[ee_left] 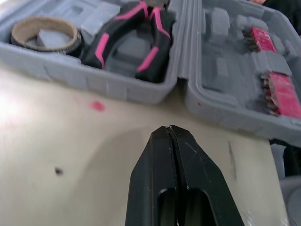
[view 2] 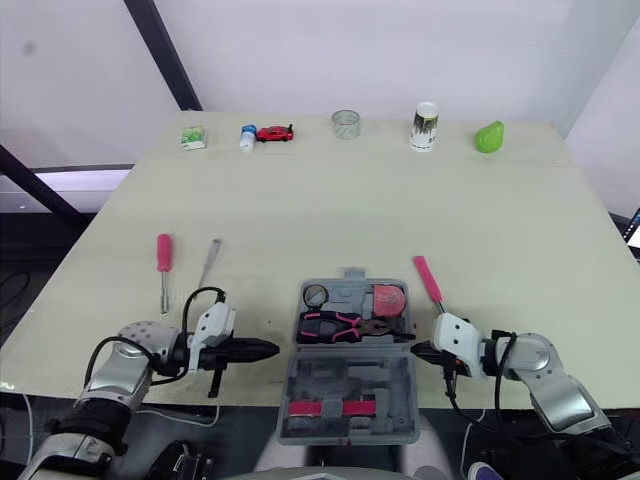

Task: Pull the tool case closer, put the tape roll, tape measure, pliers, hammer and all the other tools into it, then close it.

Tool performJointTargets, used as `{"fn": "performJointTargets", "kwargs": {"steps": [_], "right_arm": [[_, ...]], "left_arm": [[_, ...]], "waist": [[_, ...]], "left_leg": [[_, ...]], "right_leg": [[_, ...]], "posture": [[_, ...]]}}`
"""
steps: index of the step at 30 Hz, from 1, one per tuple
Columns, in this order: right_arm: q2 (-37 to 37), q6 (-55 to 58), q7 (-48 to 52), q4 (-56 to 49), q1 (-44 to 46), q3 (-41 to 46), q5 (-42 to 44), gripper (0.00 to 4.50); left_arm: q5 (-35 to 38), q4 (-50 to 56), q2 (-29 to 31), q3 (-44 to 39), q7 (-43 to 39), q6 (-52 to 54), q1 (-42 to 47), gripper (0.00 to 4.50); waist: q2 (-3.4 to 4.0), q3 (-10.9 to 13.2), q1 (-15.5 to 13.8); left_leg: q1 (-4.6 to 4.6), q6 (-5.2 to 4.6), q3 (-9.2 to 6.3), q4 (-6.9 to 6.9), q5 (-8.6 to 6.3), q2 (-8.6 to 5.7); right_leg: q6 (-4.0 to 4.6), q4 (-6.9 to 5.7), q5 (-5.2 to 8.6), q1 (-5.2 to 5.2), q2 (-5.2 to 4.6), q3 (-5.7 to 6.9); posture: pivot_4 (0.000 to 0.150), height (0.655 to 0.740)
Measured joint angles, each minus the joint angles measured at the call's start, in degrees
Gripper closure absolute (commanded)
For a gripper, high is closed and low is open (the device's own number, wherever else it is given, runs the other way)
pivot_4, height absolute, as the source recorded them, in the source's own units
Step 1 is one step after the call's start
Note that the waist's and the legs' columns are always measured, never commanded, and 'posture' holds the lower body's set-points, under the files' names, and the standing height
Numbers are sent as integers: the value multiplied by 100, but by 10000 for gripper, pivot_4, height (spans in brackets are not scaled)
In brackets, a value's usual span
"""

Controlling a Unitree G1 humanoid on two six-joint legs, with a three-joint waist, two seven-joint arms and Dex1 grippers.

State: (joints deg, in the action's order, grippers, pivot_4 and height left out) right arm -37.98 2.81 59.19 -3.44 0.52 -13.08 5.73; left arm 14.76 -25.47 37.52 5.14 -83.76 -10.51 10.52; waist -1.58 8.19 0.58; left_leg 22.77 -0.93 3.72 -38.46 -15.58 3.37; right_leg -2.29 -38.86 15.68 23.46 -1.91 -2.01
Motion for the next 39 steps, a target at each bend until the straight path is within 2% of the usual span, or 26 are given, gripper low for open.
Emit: {"fn": "performJointTargets", "kwargs": {"steps": [32,39], "right_arm": [[228,-60,-6,217,140,-51,-108,45000],[315,-101,-67,416,330,-48,-146,45000]], "left_arm": [[-117,14,-267,315,-70,178,216,44624],[-147,-69,-326,266,165,166,320,44624]], "waist": [[0,0,7],[0,0,7]], "left_leg": [[0,0,-3,-3,0,0],[0,0,-4,-4,0,0]], "right_leg": [[0,-3,0,0,2,0],[0,-4,-1,0,2,0]], "posture": [[1500,7400],[1500,7400]]}}
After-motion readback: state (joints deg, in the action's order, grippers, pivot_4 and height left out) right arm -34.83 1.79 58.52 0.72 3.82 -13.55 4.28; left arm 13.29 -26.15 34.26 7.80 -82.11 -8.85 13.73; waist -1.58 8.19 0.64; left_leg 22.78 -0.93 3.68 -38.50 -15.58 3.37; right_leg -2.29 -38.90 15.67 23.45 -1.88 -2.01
